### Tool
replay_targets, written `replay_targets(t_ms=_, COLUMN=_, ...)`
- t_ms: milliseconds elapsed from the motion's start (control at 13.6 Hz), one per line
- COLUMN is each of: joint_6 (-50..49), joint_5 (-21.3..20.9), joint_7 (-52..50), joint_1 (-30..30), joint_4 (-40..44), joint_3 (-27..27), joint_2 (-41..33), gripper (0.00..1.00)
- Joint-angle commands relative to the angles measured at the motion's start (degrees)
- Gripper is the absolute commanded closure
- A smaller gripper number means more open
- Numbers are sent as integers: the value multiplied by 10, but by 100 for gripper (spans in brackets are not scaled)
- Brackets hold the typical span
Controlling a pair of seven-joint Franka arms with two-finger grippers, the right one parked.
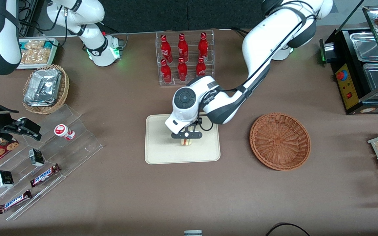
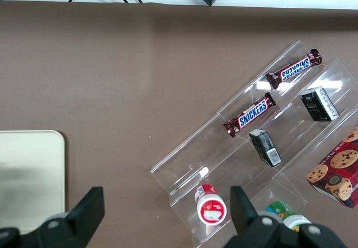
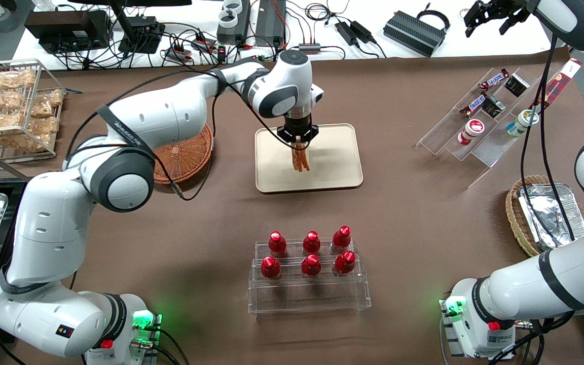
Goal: Place sandwich from basket to tray
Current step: 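Lower the sandwich onto the tray and open the left gripper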
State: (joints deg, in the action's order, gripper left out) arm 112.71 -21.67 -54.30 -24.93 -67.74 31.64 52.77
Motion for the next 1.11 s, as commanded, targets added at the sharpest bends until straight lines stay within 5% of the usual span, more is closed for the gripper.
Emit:
replay_targets(t_ms=0, joint_6=23, joint_5=-38, joint_7=-2, joint_1=-11, joint_4=31, joint_3=-2, joint_2=42, gripper=99)
replay_targets(t_ms=295, joint_6=52, joint_5=-41, joint_7=-30, joint_1=-12, joint_4=30, joint_3=-2, joint_2=59, gripper=91)
replay_targets(t_ms=443, joint_6=52, joint_5=-40, joint_7=-34, joint_1=-12, joint_4=30, joint_3=-1, joint_2=59, gripper=24)
replay_targets(t_ms=516, joint_6=51, joint_5=-40, joint_7=-35, joint_1=-11, joint_4=31, joint_3=-1, joint_2=56, gripper=1)
replay_targets(t_ms=1033, joint_6=-44, joint_5=-14, joint_7=-16, joint_1=74, joint_4=6, joint_3=8, joint_2=-50, gripper=1)
